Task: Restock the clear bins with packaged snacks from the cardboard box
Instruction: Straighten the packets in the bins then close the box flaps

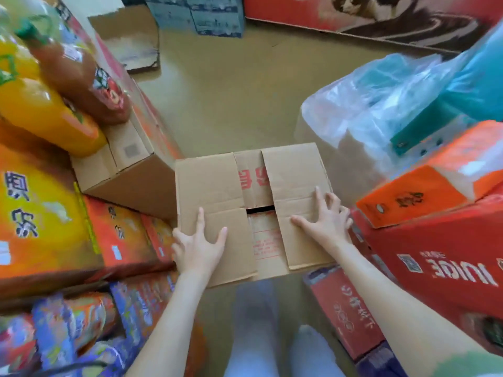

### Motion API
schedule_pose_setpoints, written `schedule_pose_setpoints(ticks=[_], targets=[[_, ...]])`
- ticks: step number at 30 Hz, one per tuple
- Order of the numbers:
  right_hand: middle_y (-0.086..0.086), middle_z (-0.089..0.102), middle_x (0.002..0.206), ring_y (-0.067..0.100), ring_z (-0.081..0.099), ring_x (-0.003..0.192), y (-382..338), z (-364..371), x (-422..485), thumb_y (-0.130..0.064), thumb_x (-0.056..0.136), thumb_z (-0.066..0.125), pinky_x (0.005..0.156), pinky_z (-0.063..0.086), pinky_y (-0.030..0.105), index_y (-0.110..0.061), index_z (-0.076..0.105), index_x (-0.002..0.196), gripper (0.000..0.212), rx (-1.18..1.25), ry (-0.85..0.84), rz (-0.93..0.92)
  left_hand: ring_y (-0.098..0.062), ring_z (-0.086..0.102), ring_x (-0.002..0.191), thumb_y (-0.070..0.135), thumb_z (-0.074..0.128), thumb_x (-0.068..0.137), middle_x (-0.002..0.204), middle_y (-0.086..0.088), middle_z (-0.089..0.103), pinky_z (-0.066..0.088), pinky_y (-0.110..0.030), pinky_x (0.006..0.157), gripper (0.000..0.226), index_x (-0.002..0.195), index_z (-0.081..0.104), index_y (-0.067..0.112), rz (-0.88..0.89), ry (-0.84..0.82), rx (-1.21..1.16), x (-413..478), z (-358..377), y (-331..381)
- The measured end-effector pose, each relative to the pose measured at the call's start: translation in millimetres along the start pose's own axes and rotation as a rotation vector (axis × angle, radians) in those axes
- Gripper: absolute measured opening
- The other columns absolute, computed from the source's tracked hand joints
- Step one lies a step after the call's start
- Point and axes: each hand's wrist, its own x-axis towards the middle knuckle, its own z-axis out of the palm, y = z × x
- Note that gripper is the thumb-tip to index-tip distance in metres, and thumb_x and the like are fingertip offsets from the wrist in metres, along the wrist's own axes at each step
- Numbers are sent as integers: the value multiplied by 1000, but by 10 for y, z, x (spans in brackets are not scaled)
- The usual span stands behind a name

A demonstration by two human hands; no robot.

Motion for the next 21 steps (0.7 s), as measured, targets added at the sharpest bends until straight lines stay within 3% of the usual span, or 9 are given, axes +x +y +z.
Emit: schedule_pose_setpoints(ticks=[4,11,16,21], targets=[[-1,11,152,36,20,131,8,273,692,-75,68,59,107,19,50,-43,4,149,103,32,42,149,-45,36,126,75,44,78,144,-23,20,30,-45,110,78,143,5,58,142,-89,-6,1002,265,335],[1,5,154,37,14,134,106,1022,1770,-71,72,59,108,18,51,-44,-1,148,100,97,46,172,-45,28,133,76,48,76,148,-21,13,27,-47,112,83,143,1,58,223,-119,23,2221,902,626],[3,2,155,38,13,135,397,1624,2041,-67,74,62,109,17,52,-42,-3,149,103,151,35,264,-45,24,135,77,50,74,150,-23,10,25,-48,112,88,142,-1,59,302,-145,95,2682,1462,718],[3,4,154,40,16,134,775,2084,1924,-57,71,72,108,19,55,-36,-9,149,114,261,35,513,-46,30,133,73,62,69,148,-30,14,30,-47,109,109,133,-24,60,476,-291,259,2930,1968,825]])
